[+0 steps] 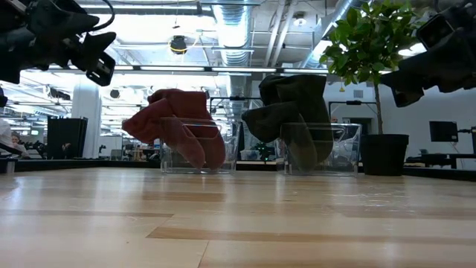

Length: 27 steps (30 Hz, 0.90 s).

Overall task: Pick & Place hat
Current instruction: Return to Home Position

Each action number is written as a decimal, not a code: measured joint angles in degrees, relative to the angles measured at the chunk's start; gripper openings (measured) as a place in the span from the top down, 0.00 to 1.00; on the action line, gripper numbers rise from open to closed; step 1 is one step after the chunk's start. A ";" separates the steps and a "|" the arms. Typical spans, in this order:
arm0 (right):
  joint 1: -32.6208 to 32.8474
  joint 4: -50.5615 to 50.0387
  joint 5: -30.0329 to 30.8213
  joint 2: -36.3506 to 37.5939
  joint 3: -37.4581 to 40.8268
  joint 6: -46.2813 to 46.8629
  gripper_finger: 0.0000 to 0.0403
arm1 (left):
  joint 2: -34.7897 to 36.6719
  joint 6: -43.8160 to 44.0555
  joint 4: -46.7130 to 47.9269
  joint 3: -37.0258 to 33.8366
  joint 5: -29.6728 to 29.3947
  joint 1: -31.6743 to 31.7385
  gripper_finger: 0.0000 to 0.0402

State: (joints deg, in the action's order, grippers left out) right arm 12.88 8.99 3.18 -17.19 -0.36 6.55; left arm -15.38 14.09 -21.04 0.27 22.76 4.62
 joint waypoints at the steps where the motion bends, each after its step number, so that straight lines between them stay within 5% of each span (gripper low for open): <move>1: 0.02 0.01 0.00 0.00 0.00 0.80 0.58 | 0.00 -0.03 0.00 0.00 0.00 0.00 0.67; 27: 0.09 0.03 0.00 0.00 0.04 1.02 0.58 | 0.00 -0.09 -0.04 0.07 0.00 -0.04 0.67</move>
State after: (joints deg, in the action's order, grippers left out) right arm 12.97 9.02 3.18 -17.19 -0.32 7.57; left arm -15.38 14.00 -21.08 0.34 22.76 4.58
